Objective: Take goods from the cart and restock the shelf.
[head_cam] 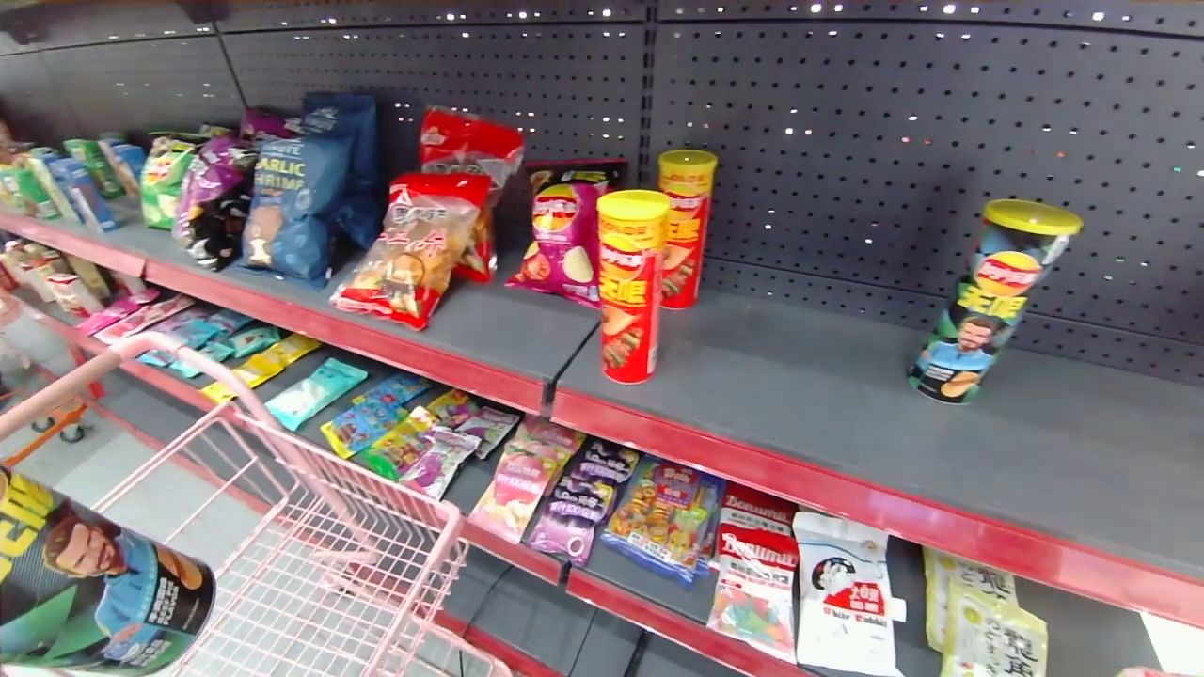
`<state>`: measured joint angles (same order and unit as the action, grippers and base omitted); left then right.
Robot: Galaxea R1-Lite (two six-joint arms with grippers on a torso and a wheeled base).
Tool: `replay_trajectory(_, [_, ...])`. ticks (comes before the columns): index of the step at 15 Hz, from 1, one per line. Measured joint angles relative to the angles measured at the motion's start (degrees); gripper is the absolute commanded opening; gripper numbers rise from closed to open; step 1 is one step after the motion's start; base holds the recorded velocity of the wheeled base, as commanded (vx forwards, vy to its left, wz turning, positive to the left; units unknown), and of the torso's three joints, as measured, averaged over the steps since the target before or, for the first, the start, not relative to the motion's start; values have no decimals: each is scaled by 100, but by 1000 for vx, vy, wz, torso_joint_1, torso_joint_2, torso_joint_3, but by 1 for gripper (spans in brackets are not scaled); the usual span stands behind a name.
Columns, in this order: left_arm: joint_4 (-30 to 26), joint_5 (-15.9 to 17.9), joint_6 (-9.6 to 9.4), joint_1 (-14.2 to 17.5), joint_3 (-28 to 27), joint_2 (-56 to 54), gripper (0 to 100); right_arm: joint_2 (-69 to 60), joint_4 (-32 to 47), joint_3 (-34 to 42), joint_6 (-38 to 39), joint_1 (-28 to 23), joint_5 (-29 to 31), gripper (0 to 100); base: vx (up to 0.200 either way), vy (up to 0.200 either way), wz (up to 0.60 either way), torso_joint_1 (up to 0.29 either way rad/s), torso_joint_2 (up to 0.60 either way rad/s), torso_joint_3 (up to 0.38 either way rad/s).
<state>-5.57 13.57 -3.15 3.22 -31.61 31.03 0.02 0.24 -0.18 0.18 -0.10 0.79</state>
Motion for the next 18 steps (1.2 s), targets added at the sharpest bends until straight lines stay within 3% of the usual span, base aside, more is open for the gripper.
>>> replay_trajectory(6, [-877, 28, -533, 5, -2, -711, 0, 0, 5, 0, -18, 0, -1, 100, 0, 0, -600, -2, -1, -1])
replay_trajectory(10, [-986, 189, -468, 2, 5, -992, 0, 0, 7, -2, -26, 0, 0, 100, 0, 0, 0, 0, 0, 0])
replay_trajectory(12, [-984, 112, -534, 9, 2, -1074, 0, 0, -4, 0, -26, -4, -4, 100, 0, 0, 0, 0, 0, 0])
replay_trajectory(16, [-964, -22, -1053, 28, -77, -1122, 0, 0, 2, 0, -34, -1, -1, 100, 0, 0, 0, 0, 0, 0])
replay_trajectory(18, [-959, -30, -1106, 28, -113, -1126, 0, 0, 2, 0, -34, -1, -1, 100, 0, 0, 0, 0, 0, 0])
